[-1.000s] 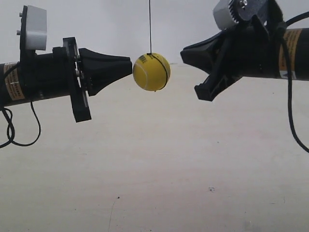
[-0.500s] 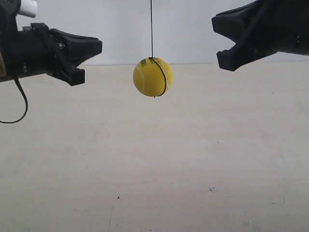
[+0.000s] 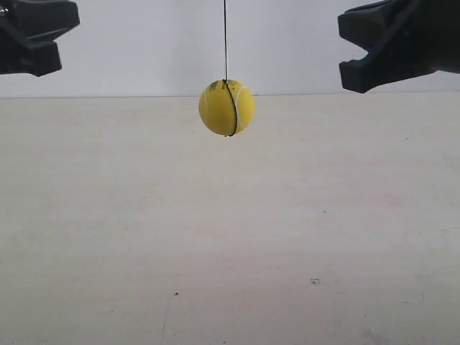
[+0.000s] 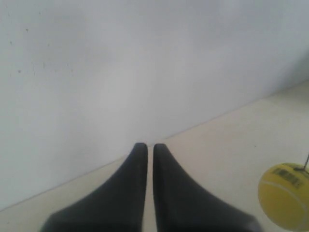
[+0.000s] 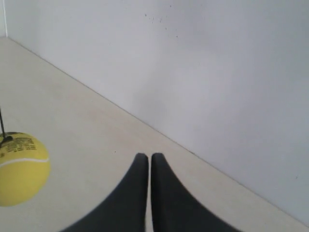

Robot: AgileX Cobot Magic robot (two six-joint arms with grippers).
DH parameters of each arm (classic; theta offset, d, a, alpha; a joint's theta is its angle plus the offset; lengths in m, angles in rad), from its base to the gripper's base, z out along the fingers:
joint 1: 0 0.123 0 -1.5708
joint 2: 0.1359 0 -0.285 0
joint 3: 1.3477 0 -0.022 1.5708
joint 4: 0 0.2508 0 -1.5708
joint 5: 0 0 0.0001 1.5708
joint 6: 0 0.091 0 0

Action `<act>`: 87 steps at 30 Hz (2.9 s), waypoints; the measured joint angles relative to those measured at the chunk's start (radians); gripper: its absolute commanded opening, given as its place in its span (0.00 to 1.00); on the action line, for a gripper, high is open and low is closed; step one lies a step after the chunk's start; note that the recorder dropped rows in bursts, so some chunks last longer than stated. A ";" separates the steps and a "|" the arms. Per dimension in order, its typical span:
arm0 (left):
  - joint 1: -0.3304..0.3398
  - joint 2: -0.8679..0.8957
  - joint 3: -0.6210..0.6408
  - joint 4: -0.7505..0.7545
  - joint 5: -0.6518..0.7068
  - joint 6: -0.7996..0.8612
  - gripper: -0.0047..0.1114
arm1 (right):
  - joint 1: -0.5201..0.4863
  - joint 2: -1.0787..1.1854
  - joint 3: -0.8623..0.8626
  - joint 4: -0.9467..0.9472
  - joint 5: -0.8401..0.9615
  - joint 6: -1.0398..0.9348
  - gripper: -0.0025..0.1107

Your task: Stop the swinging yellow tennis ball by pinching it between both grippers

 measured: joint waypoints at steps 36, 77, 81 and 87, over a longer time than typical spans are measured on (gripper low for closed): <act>0.000 -0.811 0.442 -0.164 0.000 -0.032 0.08 | 0.000 -0.731 0.365 0.159 0.004 0.097 0.02; 0.000 -0.939 0.450 -0.164 -0.002 -0.060 0.08 | 0.000 -0.777 0.369 0.161 -0.004 0.173 0.02; 0.000 -0.939 0.450 -0.164 -0.002 -0.060 0.08 | 0.000 -0.777 0.369 0.161 -0.004 0.173 0.02; 0.000 -0.955 0.482 -0.238 0.003 -0.010 0.08 | 0.000 -0.777 0.369 0.161 -0.004 0.173 0.02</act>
